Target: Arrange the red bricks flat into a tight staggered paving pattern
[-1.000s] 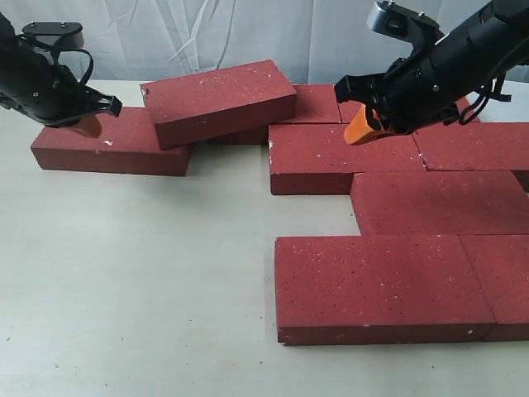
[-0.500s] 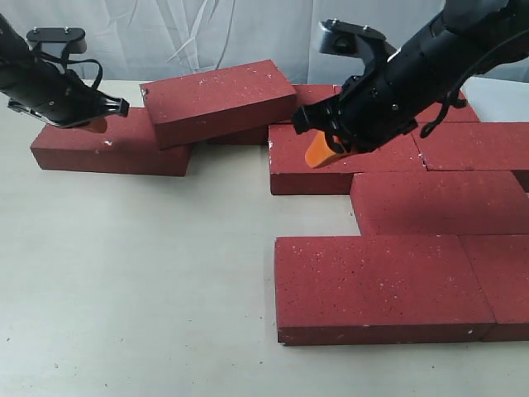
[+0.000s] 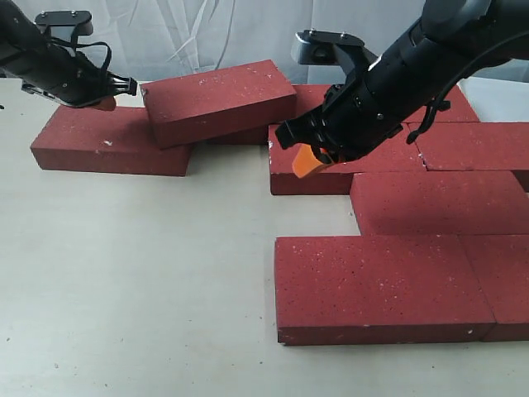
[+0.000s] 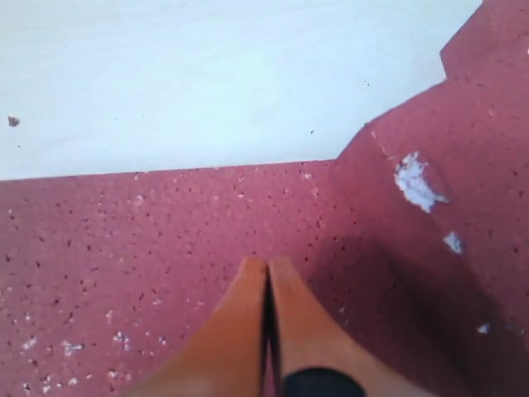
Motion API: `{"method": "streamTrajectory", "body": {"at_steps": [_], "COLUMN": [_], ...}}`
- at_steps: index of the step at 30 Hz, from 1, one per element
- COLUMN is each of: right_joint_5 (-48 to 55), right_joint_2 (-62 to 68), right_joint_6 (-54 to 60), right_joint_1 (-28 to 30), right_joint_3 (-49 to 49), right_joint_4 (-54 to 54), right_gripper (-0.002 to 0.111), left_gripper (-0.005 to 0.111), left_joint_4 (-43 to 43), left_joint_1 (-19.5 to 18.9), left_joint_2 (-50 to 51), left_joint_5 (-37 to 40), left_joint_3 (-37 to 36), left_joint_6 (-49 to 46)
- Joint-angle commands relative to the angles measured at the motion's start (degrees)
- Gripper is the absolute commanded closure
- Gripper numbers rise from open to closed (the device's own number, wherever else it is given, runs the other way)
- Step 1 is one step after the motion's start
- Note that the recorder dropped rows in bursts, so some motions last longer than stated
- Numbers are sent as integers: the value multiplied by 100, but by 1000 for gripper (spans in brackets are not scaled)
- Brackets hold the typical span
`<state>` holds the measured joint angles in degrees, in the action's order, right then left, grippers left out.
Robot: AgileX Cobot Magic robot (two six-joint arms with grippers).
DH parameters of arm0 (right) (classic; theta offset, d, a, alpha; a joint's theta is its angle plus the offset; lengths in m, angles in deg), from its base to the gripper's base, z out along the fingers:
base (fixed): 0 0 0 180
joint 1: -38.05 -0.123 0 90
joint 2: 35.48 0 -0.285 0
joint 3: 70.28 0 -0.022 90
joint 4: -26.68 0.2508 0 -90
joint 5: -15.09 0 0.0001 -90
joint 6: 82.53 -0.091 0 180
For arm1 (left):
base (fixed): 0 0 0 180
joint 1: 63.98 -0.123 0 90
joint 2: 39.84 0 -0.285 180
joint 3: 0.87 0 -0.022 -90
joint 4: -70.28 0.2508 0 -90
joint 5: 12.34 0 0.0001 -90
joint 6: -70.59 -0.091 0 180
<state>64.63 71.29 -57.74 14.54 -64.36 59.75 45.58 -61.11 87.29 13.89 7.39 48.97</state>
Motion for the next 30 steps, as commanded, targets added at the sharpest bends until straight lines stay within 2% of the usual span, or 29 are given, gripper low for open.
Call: {"method": "streamTrajectory", "body": {"at_steps": [1, 12, 28, 30], "right_joint_5": [-57, -66, -23, -23], "right_joint_2": [-46, -46, -46, -46], "right_joint_6": [42, 42, 42, 42], "right_joint_1": [3, 3, 3, 3], "right_joint_3": [17, 17, 17, 17], "right_joint_4": [-45, -8, -8, -8], "right_gripper": [109, 109, 109, 109], "left_gripper": [107, 107, 107, 107], "left_joint_4": [1, 86, 537, 472], "left_joint_1": [7, -3, 8, 8], "left_joint_2": [241, 469, 411, 313], "left_joint_5": [201, 1043, 2942, 2954], "left_joint_3": [49, 58, 42, -75], "left_joint_6": [-5, 17, 344, 368]}}
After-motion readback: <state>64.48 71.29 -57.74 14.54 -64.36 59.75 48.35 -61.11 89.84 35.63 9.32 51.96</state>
